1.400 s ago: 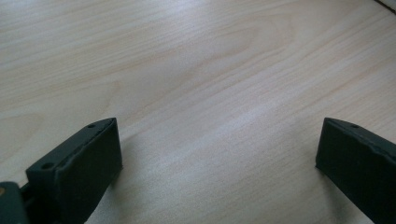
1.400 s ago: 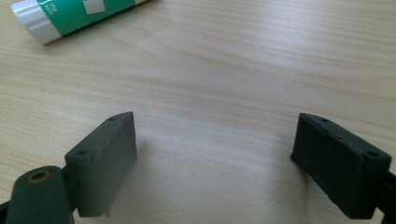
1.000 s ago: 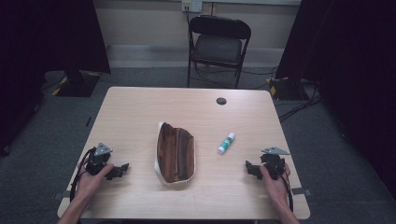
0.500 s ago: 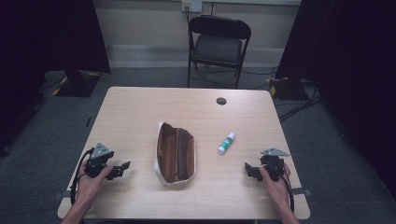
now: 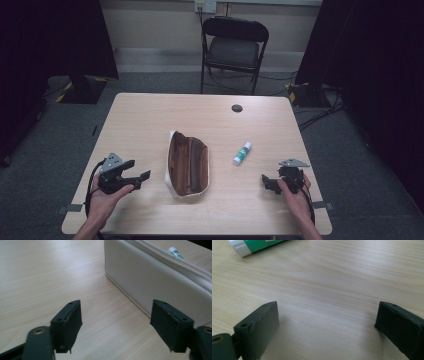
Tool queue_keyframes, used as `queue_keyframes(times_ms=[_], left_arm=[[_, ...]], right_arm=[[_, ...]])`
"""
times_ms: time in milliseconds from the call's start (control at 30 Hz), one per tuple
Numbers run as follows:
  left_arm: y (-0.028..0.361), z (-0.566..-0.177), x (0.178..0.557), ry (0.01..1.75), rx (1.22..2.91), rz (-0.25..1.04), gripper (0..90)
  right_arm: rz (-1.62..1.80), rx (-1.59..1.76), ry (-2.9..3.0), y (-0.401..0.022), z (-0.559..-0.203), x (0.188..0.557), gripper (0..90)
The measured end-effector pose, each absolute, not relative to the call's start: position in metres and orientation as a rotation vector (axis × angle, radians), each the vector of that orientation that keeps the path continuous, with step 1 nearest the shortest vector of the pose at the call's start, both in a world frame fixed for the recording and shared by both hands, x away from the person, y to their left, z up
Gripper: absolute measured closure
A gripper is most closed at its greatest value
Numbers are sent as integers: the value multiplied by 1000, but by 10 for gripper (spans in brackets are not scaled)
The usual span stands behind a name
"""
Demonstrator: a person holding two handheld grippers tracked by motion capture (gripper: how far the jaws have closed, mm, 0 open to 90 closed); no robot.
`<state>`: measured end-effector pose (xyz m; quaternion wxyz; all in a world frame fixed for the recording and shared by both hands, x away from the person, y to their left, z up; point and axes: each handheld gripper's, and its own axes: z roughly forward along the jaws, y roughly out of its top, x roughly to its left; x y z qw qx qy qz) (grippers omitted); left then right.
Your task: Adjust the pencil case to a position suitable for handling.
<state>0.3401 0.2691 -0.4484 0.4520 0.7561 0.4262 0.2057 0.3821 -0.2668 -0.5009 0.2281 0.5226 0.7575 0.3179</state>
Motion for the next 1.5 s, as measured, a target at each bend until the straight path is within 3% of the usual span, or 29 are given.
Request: queue_keyframes(times_ms=[467, 867, 933, 1400, 1500], left_arm=[[242, -425, 325, 912, 1756, 417, 297], [209, -435, 325, 858, 1846, 361, 203], [205, -438, 325, 845, 1853, 367, 263], [200, -460, 334, 856, 1957, 323, 312], [202, -461, 335, 841, 1953, 310, 377]], right_arm=[[875, 1440, 2085, -267, -501, 382, 39], [875, 1441, 2085, -267, -501, 382, 39], [875, 1441, 2085, -267, -501, 382, 39], [875, 1441, 2083, -266, -501, 382, 39], [875, 1445, 2082, -266, -501, 382, 39]])
